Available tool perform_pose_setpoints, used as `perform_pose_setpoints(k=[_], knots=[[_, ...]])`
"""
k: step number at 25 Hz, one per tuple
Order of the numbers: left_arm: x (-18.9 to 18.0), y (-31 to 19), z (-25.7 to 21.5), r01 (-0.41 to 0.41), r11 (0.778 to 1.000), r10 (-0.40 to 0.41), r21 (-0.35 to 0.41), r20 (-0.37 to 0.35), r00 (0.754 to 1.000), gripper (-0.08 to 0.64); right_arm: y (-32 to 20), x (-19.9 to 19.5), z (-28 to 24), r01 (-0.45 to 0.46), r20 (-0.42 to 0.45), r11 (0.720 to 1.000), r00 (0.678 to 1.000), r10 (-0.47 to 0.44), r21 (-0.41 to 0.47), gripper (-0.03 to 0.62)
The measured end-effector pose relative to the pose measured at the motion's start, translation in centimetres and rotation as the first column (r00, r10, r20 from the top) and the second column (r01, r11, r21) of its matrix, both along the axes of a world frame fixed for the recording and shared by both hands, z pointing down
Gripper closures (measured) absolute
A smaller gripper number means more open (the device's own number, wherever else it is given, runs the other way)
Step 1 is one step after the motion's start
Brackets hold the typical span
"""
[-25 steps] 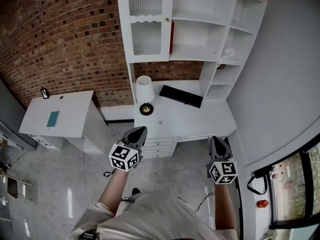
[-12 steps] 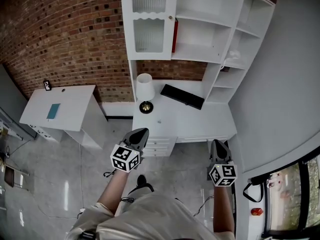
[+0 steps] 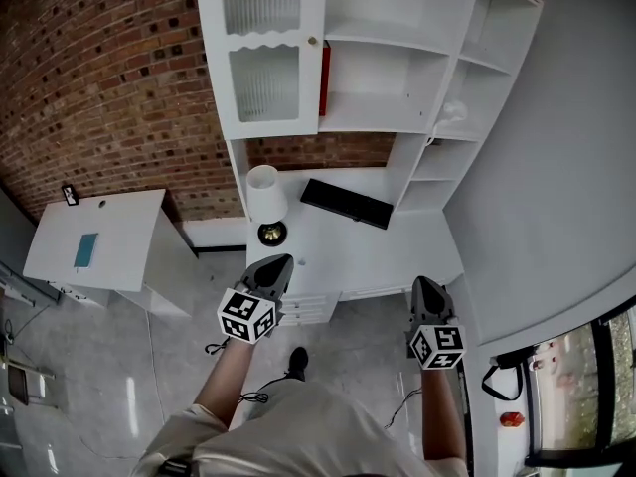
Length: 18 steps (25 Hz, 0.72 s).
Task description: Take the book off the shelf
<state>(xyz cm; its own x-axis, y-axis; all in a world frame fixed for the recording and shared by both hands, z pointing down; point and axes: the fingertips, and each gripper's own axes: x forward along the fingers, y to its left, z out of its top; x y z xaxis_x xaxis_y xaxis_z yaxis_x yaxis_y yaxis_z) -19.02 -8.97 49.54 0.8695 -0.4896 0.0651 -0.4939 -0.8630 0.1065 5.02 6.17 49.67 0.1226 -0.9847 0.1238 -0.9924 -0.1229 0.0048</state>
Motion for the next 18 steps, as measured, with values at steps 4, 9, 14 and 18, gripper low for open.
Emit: perform_pose_setpoints(k=[4,9,14,18], knots=[[3.2,-4.3,-0.3,-0.052,0.999,0.052,0.004,0.007,0.999,0.566,-3.7,2.0,-0.3,-0.035,-0.005,0.999,0.999,0.035,-0.007,0.591],[6.5,-9.7,-0.4,-0.113,0.994,0.113,-0.001,0.018,0.993,0.566,-8.1,3.9,-0.5,-0.085,-0.003,0.996,0.996,0.085,-0.012,0.591],[8.6,-14.9,-0.1,-0.161,0.987,0.161,-0.002,0.029,0.987,0.566,-12.4,5.0,-0.2,-0.129,-0.001,0.992,0.992,0.129,-0.015,0.591],[9.1,-17.8,0.6,-0.180,0.984,0.180,-0.015,0.033,0.983,0.566,-15.0,5.1,0.2,-0.150,-0.003,0.989,0.989,0.150,-0.020,0.591]])
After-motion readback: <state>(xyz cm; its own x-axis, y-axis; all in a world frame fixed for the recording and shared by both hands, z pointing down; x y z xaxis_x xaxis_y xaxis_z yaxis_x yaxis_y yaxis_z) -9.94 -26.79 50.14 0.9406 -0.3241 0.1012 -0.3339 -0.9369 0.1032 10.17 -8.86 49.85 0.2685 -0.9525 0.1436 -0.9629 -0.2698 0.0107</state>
